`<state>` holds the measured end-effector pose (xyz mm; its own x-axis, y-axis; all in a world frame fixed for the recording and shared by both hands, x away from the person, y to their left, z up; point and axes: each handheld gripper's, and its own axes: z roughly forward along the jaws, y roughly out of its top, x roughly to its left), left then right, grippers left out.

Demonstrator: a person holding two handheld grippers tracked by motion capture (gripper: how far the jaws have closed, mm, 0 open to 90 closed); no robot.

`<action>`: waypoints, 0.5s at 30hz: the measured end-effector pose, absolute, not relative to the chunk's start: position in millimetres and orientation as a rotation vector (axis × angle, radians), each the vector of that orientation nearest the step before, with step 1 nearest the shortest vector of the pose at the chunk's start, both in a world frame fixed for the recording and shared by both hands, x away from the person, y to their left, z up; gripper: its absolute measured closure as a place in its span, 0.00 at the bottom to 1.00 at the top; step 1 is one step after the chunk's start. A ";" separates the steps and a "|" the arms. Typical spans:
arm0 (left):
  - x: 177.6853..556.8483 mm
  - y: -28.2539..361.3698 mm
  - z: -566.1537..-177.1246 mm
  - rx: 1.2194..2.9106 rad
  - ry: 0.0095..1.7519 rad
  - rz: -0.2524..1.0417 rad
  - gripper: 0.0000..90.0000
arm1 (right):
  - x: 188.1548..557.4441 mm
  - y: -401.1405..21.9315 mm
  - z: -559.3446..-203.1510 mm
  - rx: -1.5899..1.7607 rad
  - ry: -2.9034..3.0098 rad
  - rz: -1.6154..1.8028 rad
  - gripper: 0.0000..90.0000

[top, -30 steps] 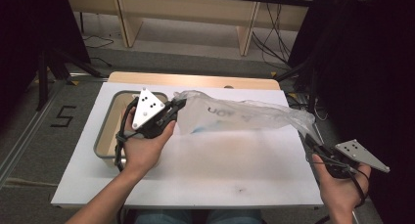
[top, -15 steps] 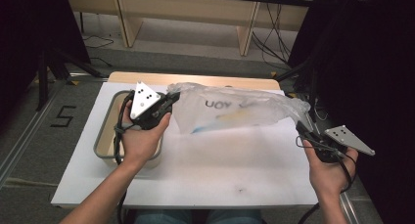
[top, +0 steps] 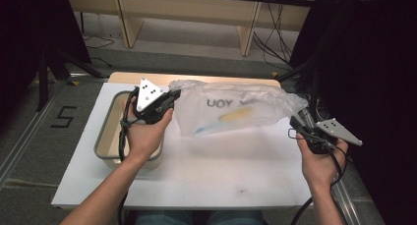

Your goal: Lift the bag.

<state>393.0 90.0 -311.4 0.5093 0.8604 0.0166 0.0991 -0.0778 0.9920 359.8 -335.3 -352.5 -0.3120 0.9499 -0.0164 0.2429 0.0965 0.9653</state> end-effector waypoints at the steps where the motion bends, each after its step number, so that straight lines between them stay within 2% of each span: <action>1: 394.9 90.2 -311.6 1.537 0.862 0.786 0.99 | 360.6 -334.8 -352.8 1.192 1.664 1.255 1.00; 15: 411.3 86.9 -320.4 1.564 0.908 0.790 0.99 | 383.9 -325.7 -356.7 1.204 1.676 1.228 1.00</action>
